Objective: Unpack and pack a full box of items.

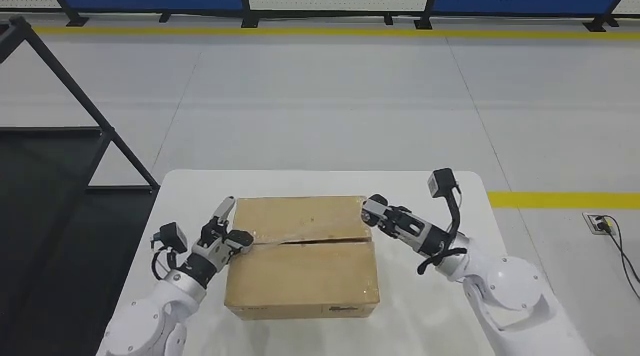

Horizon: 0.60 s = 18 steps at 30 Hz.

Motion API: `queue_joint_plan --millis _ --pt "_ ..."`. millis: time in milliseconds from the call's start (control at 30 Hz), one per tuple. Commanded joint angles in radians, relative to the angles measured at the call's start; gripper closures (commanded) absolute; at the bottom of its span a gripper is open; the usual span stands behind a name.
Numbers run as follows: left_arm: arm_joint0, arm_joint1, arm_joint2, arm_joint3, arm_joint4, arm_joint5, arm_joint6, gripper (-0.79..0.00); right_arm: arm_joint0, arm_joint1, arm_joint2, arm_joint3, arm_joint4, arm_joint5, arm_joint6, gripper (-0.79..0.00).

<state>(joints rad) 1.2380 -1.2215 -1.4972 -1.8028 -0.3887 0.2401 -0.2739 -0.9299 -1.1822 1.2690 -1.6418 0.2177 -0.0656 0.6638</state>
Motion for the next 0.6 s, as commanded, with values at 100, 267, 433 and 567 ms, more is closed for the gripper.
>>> queue_joint_plan --millis 100,267,433,567 --pt "0.002 0.000 0.007 0.005 0.003 -0.007 -0.001 -0.785 -0.001 0.001 0.001 0.000 -0.008 -0.025 0.006 0.000" --pt "0.009 -0.001 0.013 0.007 0.016 -0.019 0.004 -0.785 0.004 0.003 0.003 0.013 -0.021 -0.021 0.020 0.000" --pt "0.011 -0.001 0.017 0.012 0.017 -0.018 0.006 -0.785 0.007 0.007 0.004 0.033 -0.062 -0.001 0.039 0.000" --pt "0.013 -0.002 0.020 0.012 0.019 -0.019 0.006 -0.785 0.004 0.009 0.003 0.048 -0.083 0.003 0.039 0.000"
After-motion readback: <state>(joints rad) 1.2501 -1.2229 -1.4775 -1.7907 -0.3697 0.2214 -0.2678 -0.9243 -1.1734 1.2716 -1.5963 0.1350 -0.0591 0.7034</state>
